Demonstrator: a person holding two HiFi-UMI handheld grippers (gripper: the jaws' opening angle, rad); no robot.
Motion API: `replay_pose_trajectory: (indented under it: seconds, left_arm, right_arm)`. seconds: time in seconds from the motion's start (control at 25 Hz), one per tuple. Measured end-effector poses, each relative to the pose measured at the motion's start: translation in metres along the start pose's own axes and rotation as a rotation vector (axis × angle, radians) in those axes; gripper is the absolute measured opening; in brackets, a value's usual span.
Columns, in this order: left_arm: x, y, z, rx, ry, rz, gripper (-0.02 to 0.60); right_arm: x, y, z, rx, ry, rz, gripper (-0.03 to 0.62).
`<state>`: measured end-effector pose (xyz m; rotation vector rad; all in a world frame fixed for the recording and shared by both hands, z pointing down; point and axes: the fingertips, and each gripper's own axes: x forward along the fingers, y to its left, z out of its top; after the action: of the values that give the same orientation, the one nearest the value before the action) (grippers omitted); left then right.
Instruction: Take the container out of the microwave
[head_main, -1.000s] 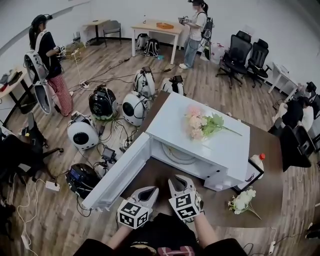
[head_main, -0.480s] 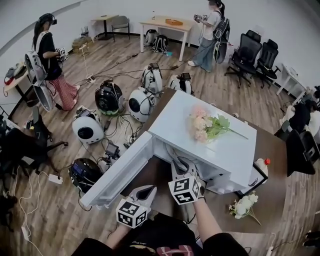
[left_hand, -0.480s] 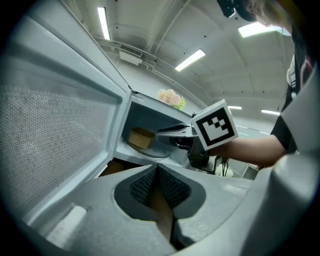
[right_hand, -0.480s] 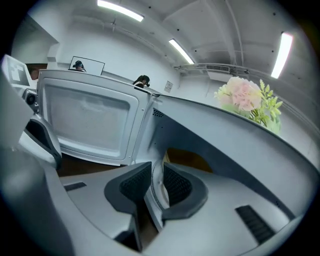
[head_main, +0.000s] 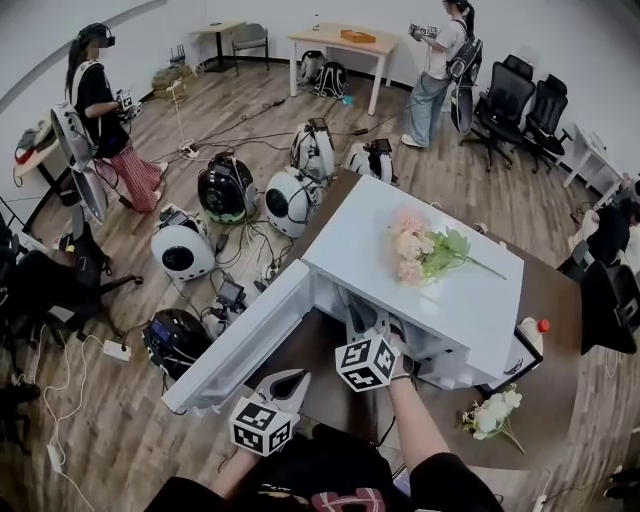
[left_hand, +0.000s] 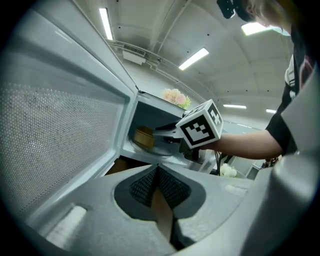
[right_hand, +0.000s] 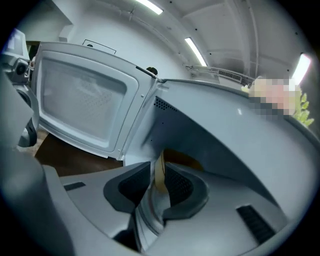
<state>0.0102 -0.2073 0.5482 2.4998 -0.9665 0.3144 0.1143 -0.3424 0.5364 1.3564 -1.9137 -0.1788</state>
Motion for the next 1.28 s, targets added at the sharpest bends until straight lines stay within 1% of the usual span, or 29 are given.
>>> replay_pose_trajectory:
  seconds: [0.08, 0.16, 0.28, 0.4, 0.64, 0.84, 0.96, 1.12, 1.28]
  left_arm:
    - [0.000, 0.001, -0.002, -0.004, 0.008, 0.004, 0.008]
    - [-0.001, 0.003, -0.004, -0.005, 0.015, 0.005, 0.009]
    - [-0.002, 0.005, -0.005, -0.002, 0.021, 0.010, 0.009]
    - [-0.003, 0.010, -0.008, -0.012, 0.030, 0.027, 0.008]
    - [-0.005, 0.016, -0.007, -0.014, 0.024, 0.050, 0.009]
    - [-0.008, 0.018, -0.008, -0.017, 0.021, 0.059, 0.009]
    - [-0.009, 0.018, -0.008, -0.019, 0.021, 0.065, 0.009]
    - [-0.011, 0.017, -0.005, -0.015, 0.013, 0.066, 0.009]
    - [-0.017, 0.018, -0.005, -0.022, 0.010, 0.070, 0.009]
  right_arm:
    - [0.005, 0.000, -0.002, -0.034, 0.019, 0.017, 0.097]
    - [0.010, 0.000, -0.004, -0.061, 0.034, 0.020, 0.113]
    - [0.020, -0.002, -0.010, -0.067, 0.061, 0.014, 0.127]
    - [0.028, -0.003, -0.016, -0.083, 0.083, 0.008, 0.128]
    - [0.045, -0.013, -0.021, -0.178, 0.109, 0.000, 0.135]
    - [0.054, -0.017, -0.024, -0.231, 0.136, 0.018, 0.137]
    - [0.058, -0.013, -0.030, -0.246, 0.168, 0.050, 0.138]
    - [0.065, -0.008, -0.036, -0.327, 0.205, 0.076, 0.143]
    - [0.071, -0.005, -0.039, -0.368, 0.237, 0.110, 0.149]
